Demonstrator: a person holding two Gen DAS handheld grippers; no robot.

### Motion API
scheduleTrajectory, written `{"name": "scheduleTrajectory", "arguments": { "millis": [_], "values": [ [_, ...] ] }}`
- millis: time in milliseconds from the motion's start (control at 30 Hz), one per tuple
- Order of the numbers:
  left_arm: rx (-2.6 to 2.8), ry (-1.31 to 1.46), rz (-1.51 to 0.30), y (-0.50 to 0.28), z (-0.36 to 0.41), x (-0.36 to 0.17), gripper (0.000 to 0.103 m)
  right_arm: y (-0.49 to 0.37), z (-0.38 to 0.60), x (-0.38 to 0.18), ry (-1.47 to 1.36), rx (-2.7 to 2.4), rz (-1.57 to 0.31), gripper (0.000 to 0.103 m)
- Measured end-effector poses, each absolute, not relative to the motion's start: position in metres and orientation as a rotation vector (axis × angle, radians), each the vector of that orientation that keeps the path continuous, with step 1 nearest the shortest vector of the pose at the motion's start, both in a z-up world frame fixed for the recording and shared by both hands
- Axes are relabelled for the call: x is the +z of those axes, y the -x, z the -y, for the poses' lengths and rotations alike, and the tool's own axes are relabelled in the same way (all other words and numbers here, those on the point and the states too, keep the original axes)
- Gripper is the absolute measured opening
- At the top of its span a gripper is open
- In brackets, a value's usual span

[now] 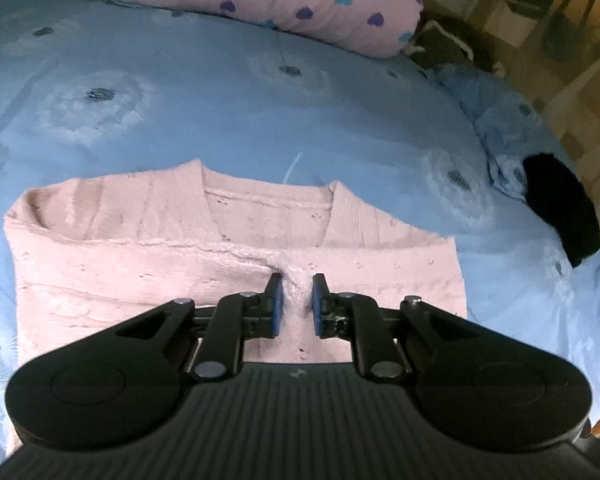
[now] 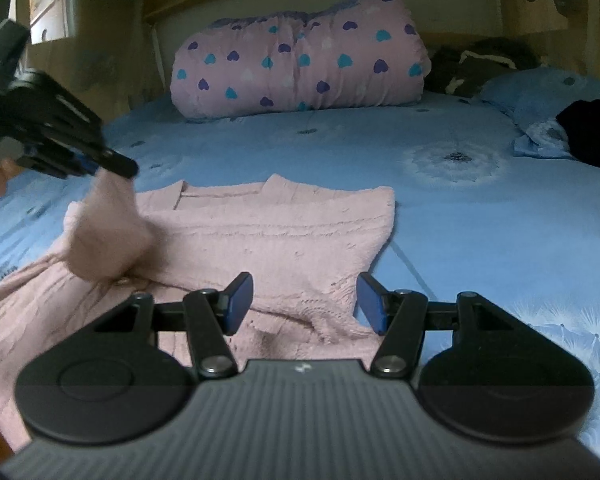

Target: Fold small clothes

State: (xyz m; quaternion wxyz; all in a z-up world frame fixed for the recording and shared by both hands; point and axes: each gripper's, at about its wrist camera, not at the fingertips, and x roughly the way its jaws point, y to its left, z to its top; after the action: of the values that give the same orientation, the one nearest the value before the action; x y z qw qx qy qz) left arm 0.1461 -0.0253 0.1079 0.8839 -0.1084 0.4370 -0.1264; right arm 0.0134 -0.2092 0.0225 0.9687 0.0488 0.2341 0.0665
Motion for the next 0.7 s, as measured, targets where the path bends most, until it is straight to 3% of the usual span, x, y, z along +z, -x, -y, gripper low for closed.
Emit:
{"name": "scheduleTrajectory", "arguments": {
  "millis": [167, 267, 700],
  "values": [
    [-0.256, 0.152, -0.877, -0.138, 0.028, 0.111, 0.066, -0.016, 0.208, 0.021, -0.088, 0.139, -0.483, 0.059],
    [-0.247, 0.110, -0.845, -0.126, 0.022, 0.118, 0.071, -0.016, 0.205, 0.020, -0.079, 0.142, -0.489, 0.059],
    [-0.043, 0.007, -0.825, -0.103, -0.044, 0.104, 0.075, -0.015, 0.192, 0.028, -0.108, 0.166, -0.524, 0.059]
  ]
}}
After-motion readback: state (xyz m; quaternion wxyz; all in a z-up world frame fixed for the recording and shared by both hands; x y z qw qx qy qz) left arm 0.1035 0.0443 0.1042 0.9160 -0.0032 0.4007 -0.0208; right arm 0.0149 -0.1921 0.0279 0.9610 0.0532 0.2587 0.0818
